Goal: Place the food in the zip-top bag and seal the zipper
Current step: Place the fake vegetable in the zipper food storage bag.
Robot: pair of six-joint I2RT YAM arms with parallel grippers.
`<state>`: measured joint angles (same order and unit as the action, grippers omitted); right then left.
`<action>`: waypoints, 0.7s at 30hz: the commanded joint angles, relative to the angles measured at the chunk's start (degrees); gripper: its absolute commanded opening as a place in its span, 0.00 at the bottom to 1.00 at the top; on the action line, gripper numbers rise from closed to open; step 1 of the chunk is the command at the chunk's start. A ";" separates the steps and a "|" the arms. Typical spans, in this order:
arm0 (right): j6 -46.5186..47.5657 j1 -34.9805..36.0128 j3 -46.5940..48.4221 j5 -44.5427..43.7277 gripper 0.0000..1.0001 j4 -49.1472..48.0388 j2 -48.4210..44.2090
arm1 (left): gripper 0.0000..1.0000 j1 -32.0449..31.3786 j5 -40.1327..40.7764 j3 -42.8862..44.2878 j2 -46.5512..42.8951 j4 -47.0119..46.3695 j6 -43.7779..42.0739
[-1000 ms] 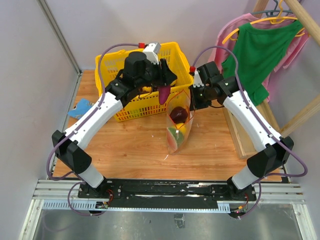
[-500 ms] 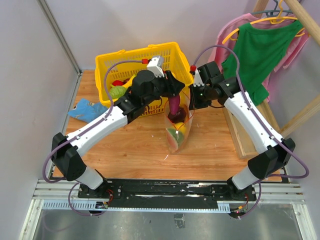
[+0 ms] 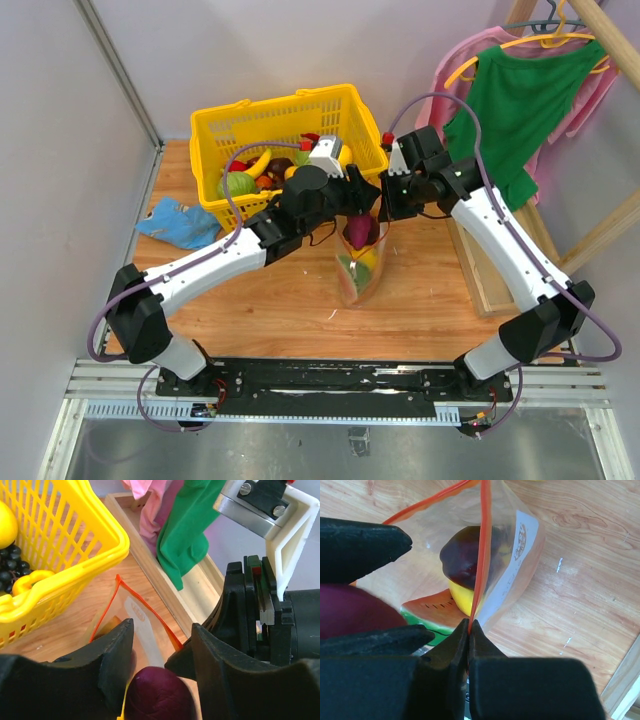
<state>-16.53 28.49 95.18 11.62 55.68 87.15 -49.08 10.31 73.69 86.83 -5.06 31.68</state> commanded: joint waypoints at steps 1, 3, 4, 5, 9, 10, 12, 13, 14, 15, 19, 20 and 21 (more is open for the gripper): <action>-0.78 1.32 -0.81 1.05 0.03 -0.93 -2.56 | 0.58 -0.58 1.91 -0.05 -1.70 -1.51 -1.18; -0.79 1.26 -0.90 1.04 0.03 -0.94 -2.73 | 0.62 -0.73 1.80 0.07 -1.91 -1.32 -1.59; -0.79 1.29 -1.04 1.08 0.03 -0.94 -2.77 | 0.64 -0.75 1.78 0.10 -2.02 -1.15 -1.70; -0.84 1.18 -1.02 1.12 0.03 -1.00 -2.86 | 0.65 -0.79 1.70 0.10 -2.01 -0.91 -1.75; -0.80 1.27 -1.18 1.26 0.03 -1.02 -3.04 | 0.69 -0.84 1.81 1.51 -2.15 1.31 -2.44; -0.78 1.29 -1.22 1.22 0.03 -1.08 -3.00 | 0.70 -0.84 2.01 2.08 -2.29 2.13 -2.88; -0.81 1.28 -1.21 1.22 0.03 -1.13 -3.12 | 0.71 -0.84 2.94 3.39 -2.60 4.16 -4.10; -0.78 1.30 -1.21 1.22 0.03 -1.13 -3.13 | 0.71 -0.84 3.73 4.19 -2.74 6.15 -5.26; -0.73 1.30 -1.22 1.22 0.03 -1.14 -3.21 | 0.72 -0.71 4.62 5.18 -2.87 7.78 -6.11; -0.65 1.29 -1.22 1.22 0.03 -1.15 -3.20 | 0.73 -0.75 5.87 6.14 -3.00 9.53 -6.97; -0.23 1.28 -1.16 1.46 0.03 -1.28 -3.26 | 0.75 -0.63 8.98 9.83 -2.99 16.29 -11.55; -0.07 1.27 -1.17 1.55 0.03 -1.34 -3.22 | 0.76 -0.47 9.51 10.84 -2.56 18.38 -12.58; 0.04 1.27 -1.09 1.69 0.03 -1.41 -3.22 | 0.76 -0.19 9.74 12.03 -1.85 20.79 -13.32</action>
<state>-16.53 28.49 94.21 12.23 55.40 85.82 -49.34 15.90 81.10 86.13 7.40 23.86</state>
